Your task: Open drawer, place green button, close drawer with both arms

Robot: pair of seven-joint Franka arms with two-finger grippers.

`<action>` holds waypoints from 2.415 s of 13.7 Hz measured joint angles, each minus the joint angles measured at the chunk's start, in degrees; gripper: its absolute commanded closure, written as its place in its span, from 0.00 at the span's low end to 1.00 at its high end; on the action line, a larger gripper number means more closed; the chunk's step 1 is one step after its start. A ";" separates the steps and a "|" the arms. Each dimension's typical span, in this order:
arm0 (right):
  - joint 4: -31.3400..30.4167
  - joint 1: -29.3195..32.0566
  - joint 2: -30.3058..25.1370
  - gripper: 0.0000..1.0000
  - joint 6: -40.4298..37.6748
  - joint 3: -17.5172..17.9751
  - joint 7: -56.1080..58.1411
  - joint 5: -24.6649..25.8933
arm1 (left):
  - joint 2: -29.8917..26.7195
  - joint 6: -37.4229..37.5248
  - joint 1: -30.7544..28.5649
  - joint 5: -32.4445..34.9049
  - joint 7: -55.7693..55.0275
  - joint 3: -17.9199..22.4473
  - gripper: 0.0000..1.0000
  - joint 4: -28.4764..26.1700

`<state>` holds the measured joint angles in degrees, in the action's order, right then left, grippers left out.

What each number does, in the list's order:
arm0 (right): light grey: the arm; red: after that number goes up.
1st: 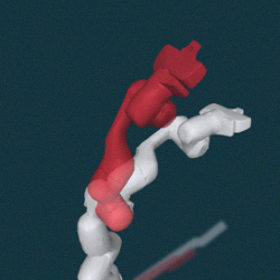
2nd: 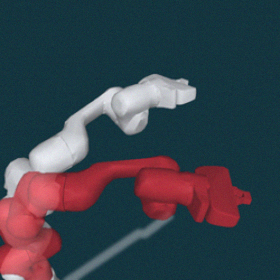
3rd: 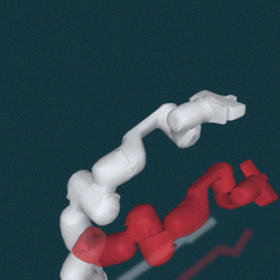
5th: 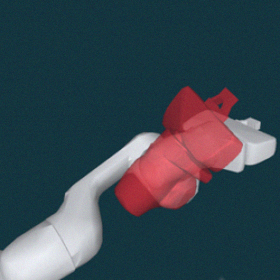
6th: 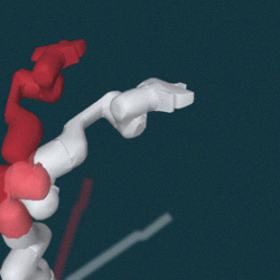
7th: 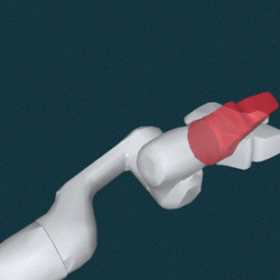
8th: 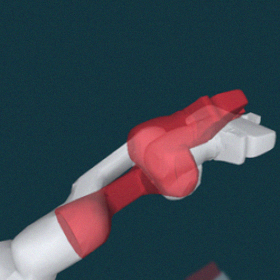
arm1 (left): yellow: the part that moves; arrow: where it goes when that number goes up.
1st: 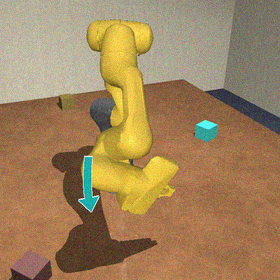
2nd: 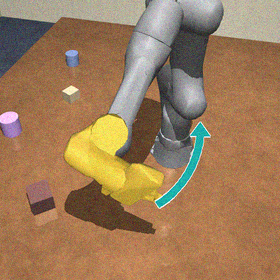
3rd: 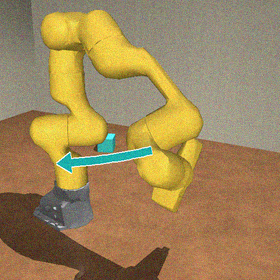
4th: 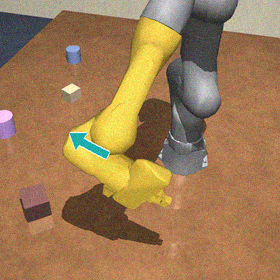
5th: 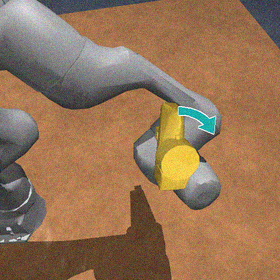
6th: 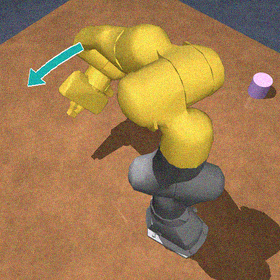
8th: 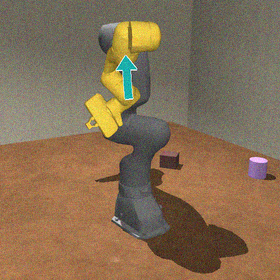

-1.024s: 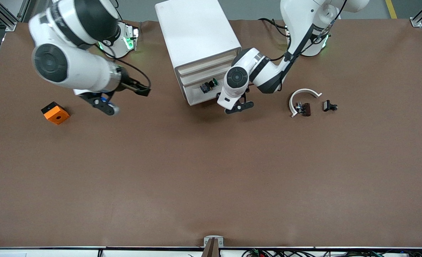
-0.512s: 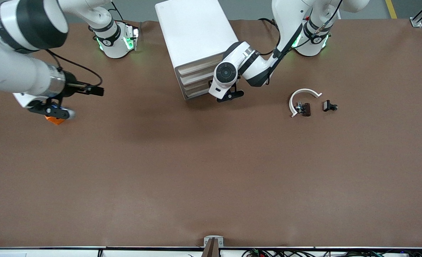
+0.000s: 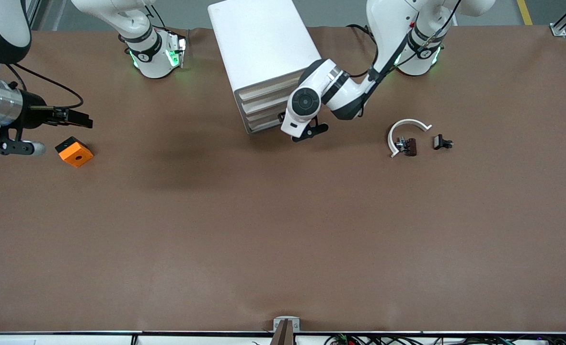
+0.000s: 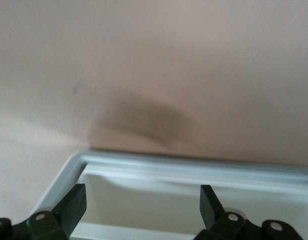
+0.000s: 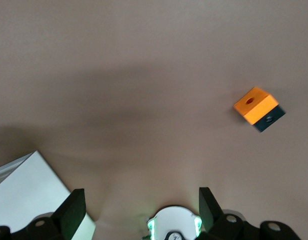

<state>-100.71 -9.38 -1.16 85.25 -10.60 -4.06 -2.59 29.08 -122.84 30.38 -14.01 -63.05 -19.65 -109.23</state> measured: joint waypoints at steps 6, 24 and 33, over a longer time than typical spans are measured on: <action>-14.01 -0.01 -13.53 0.00 10.05 0.67 0.15 2.47 | -0.42 1.86 -16.87 15.04 0.65 1.14 0.00 8.31; 4.87 0.83 -7.01 0.00 -2.62 1.20 0.08 2.47 | -21.43 22.25 -36.52 27.31 36.00 1.84 0.00 20.12; 5.34 11.38 -6.91 0.00 -2.66 11.46 0.02 2.23 | -36.99 32.33 -30.10 17.48 44.47 9.82 0.00 13.83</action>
<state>-95.37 1.99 -8.07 82.59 0.86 -4.04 -0.36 -7.91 -90.51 0.27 3.47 -18.59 -9.83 -95.40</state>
